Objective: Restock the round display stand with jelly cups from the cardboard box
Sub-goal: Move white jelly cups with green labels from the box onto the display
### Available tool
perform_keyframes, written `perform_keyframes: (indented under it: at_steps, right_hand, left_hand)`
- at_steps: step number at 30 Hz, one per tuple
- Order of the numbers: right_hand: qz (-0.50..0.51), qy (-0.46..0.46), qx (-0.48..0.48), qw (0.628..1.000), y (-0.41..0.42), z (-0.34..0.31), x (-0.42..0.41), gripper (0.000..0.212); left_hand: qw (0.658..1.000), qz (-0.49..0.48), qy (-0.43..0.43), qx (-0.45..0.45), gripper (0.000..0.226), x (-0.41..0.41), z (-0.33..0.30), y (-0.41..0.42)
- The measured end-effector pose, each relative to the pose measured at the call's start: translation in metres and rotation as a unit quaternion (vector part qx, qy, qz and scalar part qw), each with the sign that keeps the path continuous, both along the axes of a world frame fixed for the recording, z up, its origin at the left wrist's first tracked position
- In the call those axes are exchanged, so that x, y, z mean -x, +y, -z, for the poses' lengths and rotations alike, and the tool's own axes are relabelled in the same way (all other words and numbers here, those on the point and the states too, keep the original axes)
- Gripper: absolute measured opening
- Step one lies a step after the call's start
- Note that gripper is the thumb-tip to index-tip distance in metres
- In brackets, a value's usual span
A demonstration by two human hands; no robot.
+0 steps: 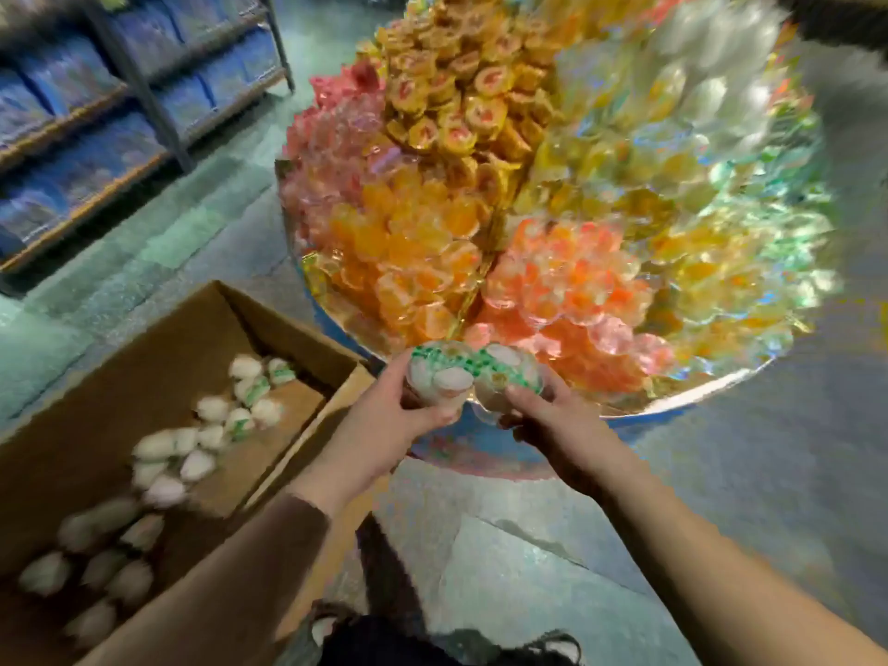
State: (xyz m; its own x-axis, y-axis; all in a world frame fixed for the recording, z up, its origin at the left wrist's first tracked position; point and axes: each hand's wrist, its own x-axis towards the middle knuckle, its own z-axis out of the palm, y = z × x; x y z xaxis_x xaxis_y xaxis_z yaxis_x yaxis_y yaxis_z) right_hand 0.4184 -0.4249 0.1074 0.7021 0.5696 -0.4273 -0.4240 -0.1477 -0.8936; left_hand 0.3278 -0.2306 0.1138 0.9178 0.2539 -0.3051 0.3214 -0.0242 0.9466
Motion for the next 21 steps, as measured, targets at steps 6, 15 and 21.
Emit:
perform_keyframes:
  at_steps: [6, 15, 21]
  right_hand:
    - [0.079, -0.07, 0.016, 0.994, -0.171, -0.023, -0.046, 0.073]
    - [0.236, -0.085, 0.032, 0.967, -0.363, -0.044, -0.074, 0.063]
    - [0.32, -0.089, 0.039, 0.942, -0.443, -0.037, -0.096, 0.03]
  left_hand:
    - [0.993, 0.119, -0.016, 0.002, 0.069, -0.087, -0.019, -0.156]
    - [0.97, 0.207, -0.013, 0.129, 0.028, -0.174, -0.047, -0.355]
    - [0.961, 0.198, 0.037, 0.187, 0.033, -0.224, -0.045, -0.448]
